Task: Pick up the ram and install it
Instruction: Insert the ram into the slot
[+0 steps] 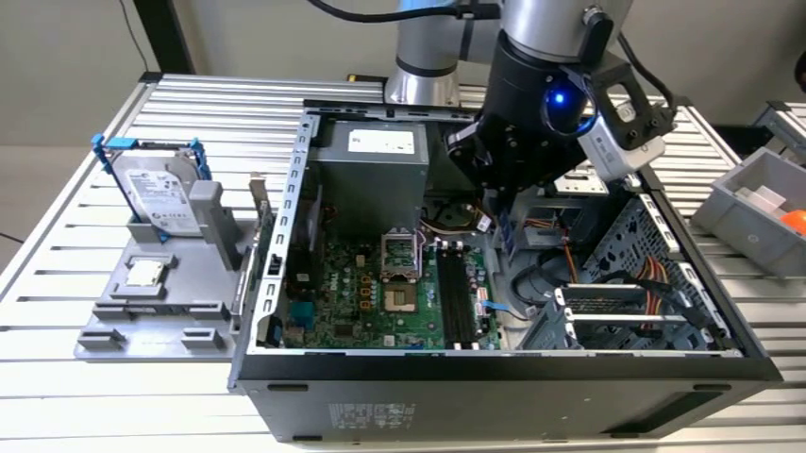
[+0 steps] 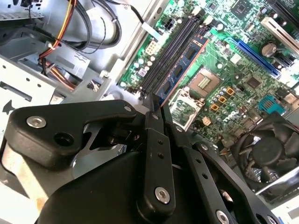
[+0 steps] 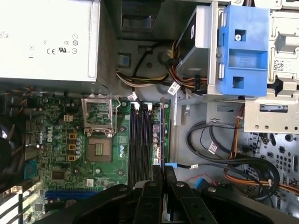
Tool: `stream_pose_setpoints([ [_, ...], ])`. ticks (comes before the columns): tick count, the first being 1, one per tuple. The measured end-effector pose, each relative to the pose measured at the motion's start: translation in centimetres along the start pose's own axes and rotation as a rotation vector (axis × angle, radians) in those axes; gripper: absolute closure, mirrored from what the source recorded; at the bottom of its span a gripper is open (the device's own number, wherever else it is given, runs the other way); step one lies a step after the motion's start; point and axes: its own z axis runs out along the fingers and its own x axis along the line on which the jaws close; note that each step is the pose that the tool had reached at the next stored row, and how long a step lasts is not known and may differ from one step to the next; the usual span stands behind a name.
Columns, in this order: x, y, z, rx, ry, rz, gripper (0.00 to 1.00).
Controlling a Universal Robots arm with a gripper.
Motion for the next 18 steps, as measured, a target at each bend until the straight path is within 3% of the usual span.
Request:
stream_pose_setpoints([
  [18,0.07,-0.06,1.36,0.0,0.0,0.0,1.0],
])
